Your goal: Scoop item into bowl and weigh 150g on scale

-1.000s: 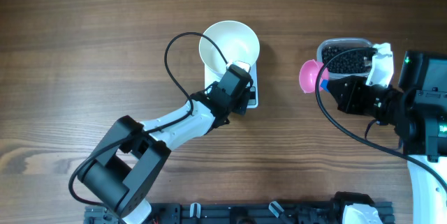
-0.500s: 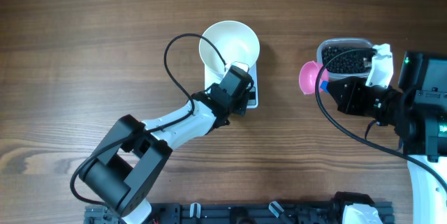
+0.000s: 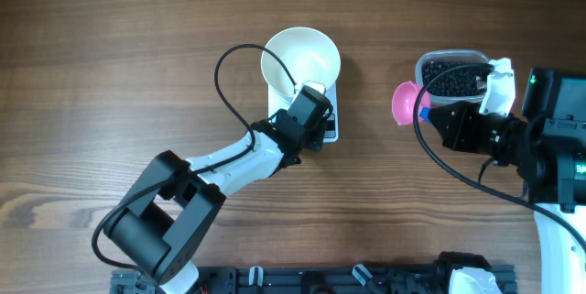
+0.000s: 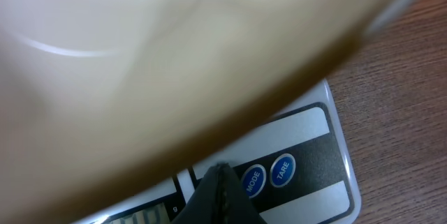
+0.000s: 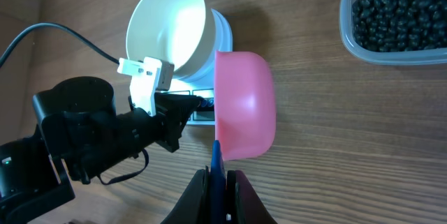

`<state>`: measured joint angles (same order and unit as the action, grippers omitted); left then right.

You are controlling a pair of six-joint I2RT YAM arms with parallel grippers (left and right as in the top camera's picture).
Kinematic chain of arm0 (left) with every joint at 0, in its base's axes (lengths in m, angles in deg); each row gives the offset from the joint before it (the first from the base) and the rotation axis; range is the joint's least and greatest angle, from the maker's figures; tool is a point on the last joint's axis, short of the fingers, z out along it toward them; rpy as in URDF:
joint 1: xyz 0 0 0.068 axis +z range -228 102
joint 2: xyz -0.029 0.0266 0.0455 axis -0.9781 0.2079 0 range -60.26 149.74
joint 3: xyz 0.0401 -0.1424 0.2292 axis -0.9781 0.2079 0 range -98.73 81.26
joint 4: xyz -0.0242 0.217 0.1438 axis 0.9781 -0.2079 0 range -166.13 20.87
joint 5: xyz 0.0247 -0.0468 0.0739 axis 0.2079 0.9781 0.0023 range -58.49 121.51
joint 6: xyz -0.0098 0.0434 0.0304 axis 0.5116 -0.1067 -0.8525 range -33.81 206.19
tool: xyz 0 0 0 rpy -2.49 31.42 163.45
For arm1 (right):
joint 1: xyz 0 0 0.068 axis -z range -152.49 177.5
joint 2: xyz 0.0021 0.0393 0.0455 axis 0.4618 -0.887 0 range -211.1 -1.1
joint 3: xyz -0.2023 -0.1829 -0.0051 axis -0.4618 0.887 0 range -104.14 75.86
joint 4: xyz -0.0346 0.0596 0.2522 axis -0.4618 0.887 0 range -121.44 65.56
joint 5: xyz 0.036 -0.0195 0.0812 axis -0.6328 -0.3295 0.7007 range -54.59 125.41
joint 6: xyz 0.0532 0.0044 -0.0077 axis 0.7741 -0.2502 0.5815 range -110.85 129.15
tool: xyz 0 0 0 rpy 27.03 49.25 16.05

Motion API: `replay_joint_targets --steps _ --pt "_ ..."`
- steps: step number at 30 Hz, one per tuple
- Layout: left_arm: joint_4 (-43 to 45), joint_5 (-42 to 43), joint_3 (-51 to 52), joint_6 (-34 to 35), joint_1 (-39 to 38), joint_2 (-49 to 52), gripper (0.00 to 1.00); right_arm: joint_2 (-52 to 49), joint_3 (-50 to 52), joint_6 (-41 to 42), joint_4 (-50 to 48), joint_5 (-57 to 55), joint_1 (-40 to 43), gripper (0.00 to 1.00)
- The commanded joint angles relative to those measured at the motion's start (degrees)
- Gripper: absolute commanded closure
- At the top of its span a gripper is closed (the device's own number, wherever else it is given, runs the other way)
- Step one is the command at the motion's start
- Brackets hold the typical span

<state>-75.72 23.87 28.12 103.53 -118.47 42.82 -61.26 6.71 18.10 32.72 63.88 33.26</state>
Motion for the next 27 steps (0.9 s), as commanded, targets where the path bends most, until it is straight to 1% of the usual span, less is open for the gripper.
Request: replay_joint_targets --steps 1,11,19,23,27 --pt "-1.75 -0.72 1.14 0.96 0.07 1.73 0.96 -0.02 -0.59 0.17 0.07 0.90 -0.35 0.96" --pt "-1.75 1.38 1.53 0.92 -0.33 1.73 0.96 -0.02 -0.59 0.22 0.44 0.92 -0.35 0.96" --pt "-1.14 1.11 1.51 0.96 -0.52 4.63 0.96 -0.02 -0.59 0.17 0.66 0.90 -0.35 0.96" --pt "-2.32 1.14 1.49 0.92 -0.52 2.12 0.96 -0.02 -0.59 0.07 0.63 0.87 -0.35 0.96" --pt "-4.72 1.18 1.49 -0.22 -0.52 -5.53 0.96 -0.02 -0.59 0.09 0.55 0.11 -0.35 0.96"
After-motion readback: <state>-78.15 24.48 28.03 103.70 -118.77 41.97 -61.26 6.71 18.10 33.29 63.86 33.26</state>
